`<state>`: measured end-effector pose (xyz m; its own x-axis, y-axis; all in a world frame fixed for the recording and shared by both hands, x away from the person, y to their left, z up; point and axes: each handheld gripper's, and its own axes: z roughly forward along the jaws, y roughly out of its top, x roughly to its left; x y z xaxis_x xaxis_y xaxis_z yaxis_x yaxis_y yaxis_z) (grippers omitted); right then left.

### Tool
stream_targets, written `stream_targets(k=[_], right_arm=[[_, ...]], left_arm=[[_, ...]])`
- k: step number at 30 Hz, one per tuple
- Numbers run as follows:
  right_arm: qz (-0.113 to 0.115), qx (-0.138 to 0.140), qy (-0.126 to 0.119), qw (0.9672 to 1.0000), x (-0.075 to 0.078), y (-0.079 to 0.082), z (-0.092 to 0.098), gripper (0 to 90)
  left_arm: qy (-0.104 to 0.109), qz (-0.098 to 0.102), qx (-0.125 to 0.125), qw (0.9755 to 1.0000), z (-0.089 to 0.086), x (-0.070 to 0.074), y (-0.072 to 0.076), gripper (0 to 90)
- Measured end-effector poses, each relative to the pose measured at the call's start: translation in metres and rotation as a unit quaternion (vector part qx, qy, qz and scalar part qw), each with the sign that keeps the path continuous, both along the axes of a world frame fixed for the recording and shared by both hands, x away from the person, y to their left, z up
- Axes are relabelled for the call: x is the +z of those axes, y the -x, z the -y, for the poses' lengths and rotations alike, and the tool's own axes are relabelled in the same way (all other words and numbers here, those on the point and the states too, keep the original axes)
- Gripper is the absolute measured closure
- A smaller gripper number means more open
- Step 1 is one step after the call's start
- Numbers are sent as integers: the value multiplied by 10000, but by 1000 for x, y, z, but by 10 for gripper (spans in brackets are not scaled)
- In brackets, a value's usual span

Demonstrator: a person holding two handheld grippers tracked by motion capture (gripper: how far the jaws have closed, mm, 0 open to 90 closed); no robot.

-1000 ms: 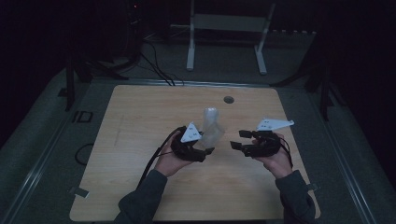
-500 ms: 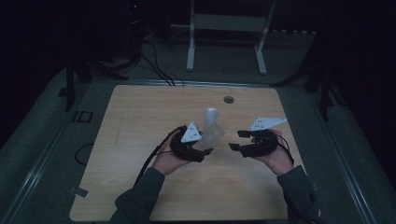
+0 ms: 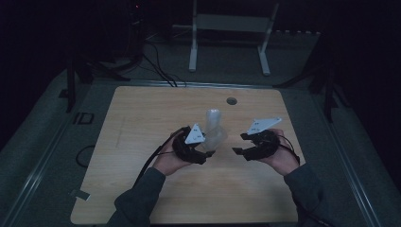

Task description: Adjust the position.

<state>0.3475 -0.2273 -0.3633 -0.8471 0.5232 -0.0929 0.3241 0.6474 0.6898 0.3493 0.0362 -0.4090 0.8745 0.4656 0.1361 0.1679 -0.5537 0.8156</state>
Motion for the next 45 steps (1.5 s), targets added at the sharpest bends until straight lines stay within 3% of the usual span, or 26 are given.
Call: stream_targets(k=[7, 23, 29, 38, 45], right_arm=[[-38, 103, 295, 9995, 1, -1, -2, 371], [-249, 475, 648, 9965, -3, -1, -12, 358], [-306, 632, 703, 9950, -3, 0, -14, 353], [-372, 890, 721, 9927, -5, 3, -17, 347], [-435, 1053, 778, 9904, -7, 5, -21, 347]], left_arm=[[-185, -7, -148, 9997, 3, 2, 0, 295], [-550, 16, -420, 9976, 10, -4, 2, 295], [-730, -50, -583, 9956, 13, -7, 4, 295], [-1114, -57, -841, 9902, 21, -10, 8, 295], [-1241, -40, -945, 9878, 24, -11, 9, 295]])
